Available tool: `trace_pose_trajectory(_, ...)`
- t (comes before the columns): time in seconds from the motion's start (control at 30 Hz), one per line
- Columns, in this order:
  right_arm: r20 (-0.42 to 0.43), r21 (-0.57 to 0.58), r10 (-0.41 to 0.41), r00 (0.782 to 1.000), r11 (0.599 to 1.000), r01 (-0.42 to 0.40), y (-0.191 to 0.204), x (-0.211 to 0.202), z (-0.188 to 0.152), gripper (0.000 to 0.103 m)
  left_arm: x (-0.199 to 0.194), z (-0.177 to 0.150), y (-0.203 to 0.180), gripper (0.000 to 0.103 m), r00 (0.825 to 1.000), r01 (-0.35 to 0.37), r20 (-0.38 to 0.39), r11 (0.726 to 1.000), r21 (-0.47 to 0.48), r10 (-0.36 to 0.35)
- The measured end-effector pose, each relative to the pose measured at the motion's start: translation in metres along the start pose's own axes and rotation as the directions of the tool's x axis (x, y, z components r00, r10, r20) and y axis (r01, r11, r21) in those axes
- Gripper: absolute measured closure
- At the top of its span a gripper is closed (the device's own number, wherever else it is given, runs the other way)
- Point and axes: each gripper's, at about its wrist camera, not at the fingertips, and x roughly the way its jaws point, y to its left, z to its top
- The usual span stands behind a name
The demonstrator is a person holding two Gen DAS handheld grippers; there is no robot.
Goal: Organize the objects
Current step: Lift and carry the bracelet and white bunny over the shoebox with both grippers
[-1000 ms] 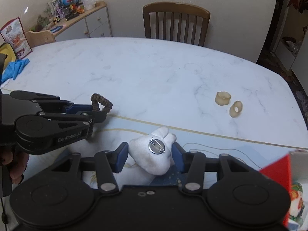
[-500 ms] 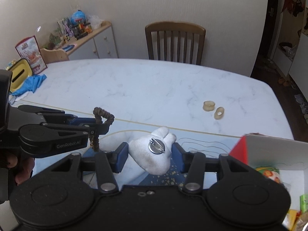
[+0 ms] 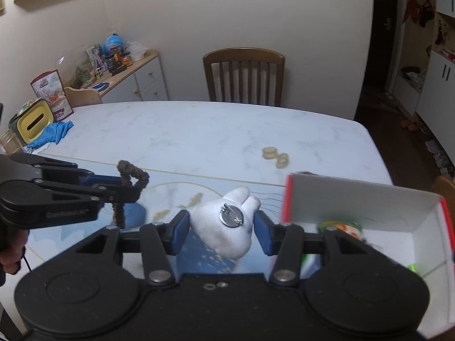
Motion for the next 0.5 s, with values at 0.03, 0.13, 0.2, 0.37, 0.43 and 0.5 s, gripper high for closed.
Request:
trace_pose_trajectory(0.03, 0.001, 0.005, -0.003, 1.0, 1.0, 0.003, -0.006, -0.003, -0.002, 0.054, 0.001, 0.001, -0.006, 0.086, 1.0, 0.002, 0.0, 1.0, 0.002, -0.002)
trace_pose_trajectory(0.13, 0.01, 0.021, -0.013, 1.0, 1.0, 0.013, -0.023, -0.013, -0.009, 0.054, 0.004, 0.003, -0.028, 0.086, 1.0, 0.006, 0.0, 1.0, 0.019, -0.006)
trace_pose_trajectory(0.2, 0.015, 0.031, -0.018, 1.0, 0.999, 0.018, -0.036, -0.02, -0.013, 0.054, 0.006, 0.005, -0.043, 0.086, 1.0, 0.011, 0.0, 0.999, 0.031, -0.011)
trace_pose_trajectory(0.37, 0.02, 0.05, -0.04, 0.999, 0.998, 0.039, -0.069, -0.034, -0.027, 0.054, 0.017, 0.012, -0.079, 0.086, 1.0, 0.024, 0.003, 0.998, 0.05, -0.025)
trace_pose_trajectory(0.43, 0.019, 0.057, -0.051, 0.999, 0.997, 0.05, -0.083, -0.038, -0.032, 0.054, 0.022, 0.016, -0.093, 0.086, 1.0, 0.031, 0.002, 0.998, 0.061, -0.032)
trace_pose_trajectory(0.5, 0.022, 0.066, -0.06, 0.998, 0.996, 0.058, -0.096, -0.043, -0.036, 0.054, 0.028, 0.019, -0.108, 0.086, 0.999, 0.038, -0.001, 0.997, 0.073, -0.038)
